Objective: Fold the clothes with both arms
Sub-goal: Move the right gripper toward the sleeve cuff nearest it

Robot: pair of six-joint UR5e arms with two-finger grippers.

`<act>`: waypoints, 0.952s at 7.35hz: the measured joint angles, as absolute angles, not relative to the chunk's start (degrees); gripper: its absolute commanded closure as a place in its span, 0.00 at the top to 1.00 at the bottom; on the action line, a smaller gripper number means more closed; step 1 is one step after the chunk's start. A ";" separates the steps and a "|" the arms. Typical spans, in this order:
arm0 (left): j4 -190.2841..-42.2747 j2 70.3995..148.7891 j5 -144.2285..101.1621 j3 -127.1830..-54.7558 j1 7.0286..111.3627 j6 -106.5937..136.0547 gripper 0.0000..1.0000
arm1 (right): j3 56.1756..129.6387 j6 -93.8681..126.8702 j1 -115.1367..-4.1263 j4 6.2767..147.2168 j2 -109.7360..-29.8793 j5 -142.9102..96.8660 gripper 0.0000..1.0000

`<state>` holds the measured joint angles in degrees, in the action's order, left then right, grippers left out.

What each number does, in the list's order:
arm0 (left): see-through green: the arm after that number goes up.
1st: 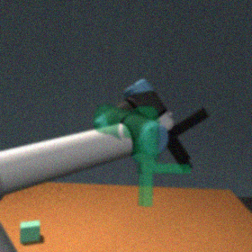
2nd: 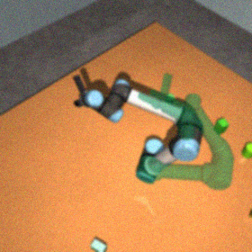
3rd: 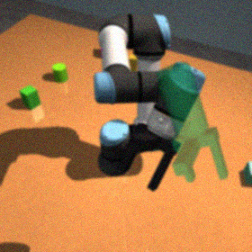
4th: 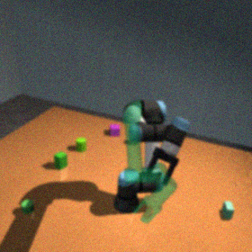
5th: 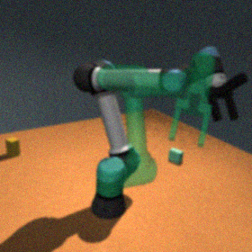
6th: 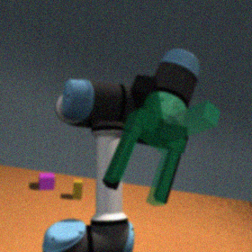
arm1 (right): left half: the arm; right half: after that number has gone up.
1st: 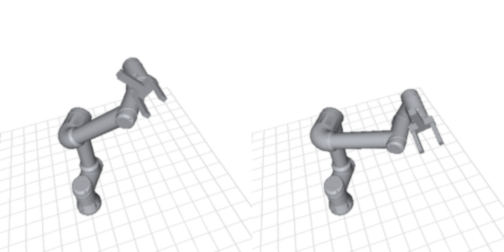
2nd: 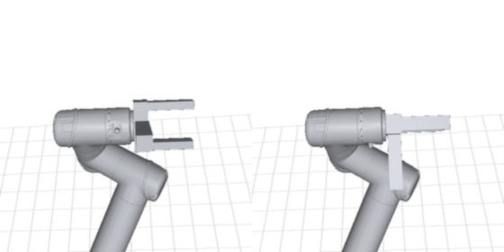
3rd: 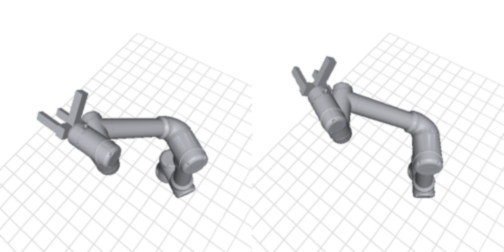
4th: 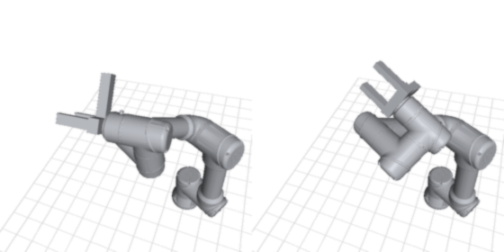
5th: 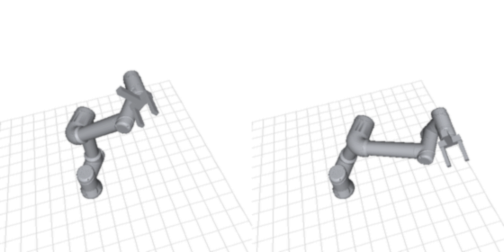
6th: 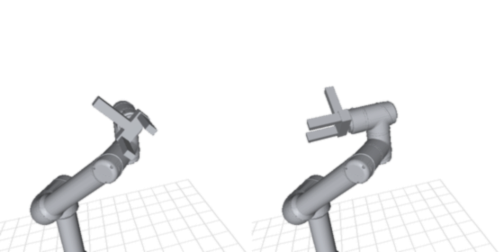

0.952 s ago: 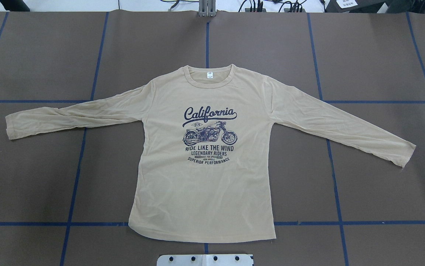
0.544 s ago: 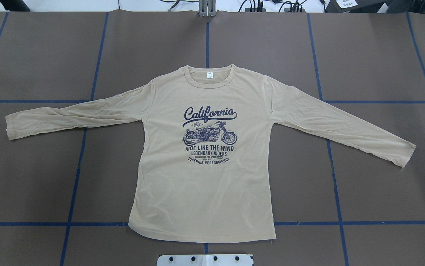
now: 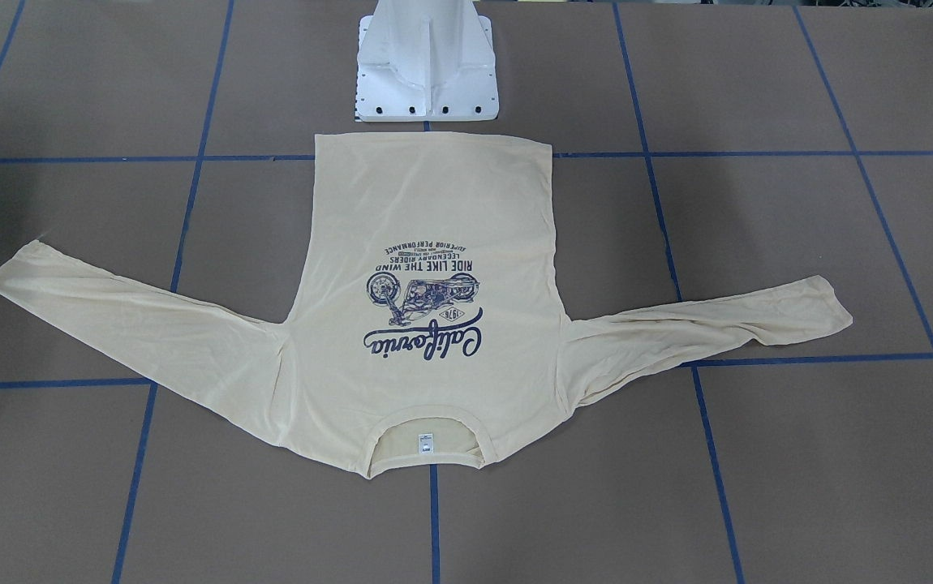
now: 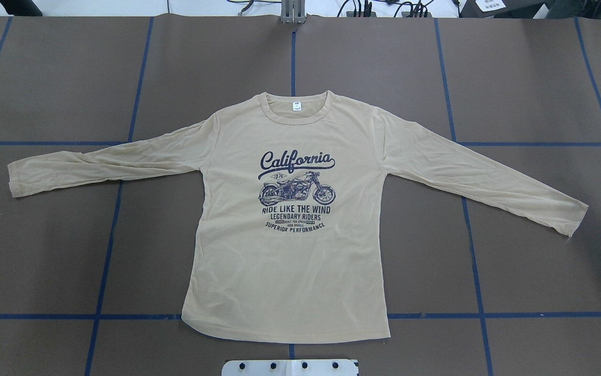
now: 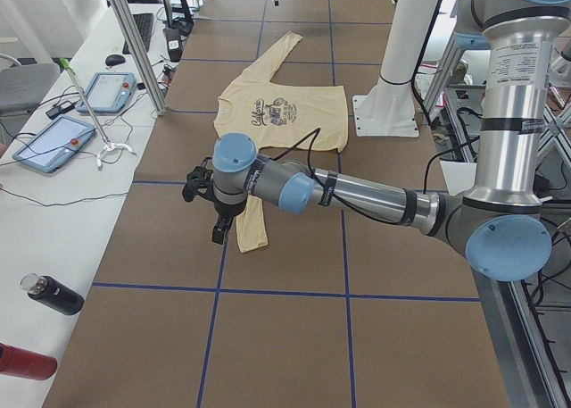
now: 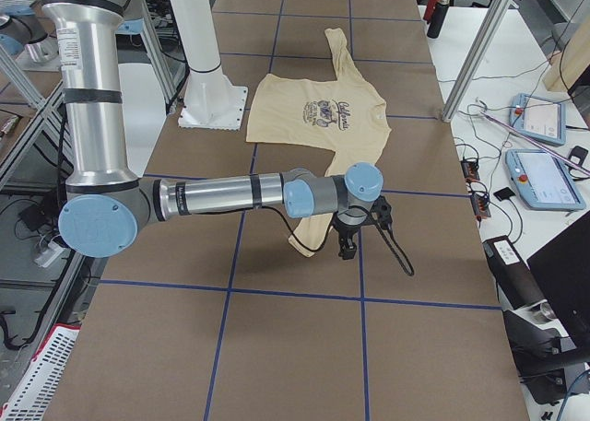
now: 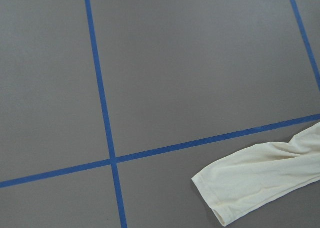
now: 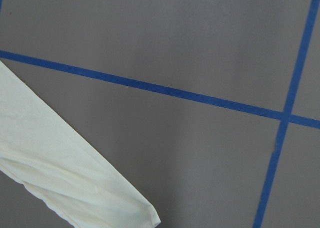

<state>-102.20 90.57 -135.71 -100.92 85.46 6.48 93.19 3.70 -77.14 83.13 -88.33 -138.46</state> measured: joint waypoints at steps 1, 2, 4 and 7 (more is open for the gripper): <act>-103.01 90.19 -135.89 -100.80 85.44 6.54 1.00 | 92.66 8.32 -74.85 73.99 -90.75 -138.04 1.00; -103.40 89.97 -136.09 -100.60 85.43 6.55 1.00 | 92.47 13.99 -72.33 64.71 -92.97 -137.41 1.00; -103.70 89.80 -136.19 -100.47 85.43 6.43 1.00 | 92.26 21.91 -66.52 56.16 -94.20 -134.31 1.00; -103.69 89.80 -136.22 -99.77 85.43 6.87 1.00 | 91.43 23.19 -62.73 55.33 -94.84 -130.43 0.99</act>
<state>-103.69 89.80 -136.22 -99.77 85.43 6.87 91.43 23.19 -62.73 55.33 -94.84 -130.43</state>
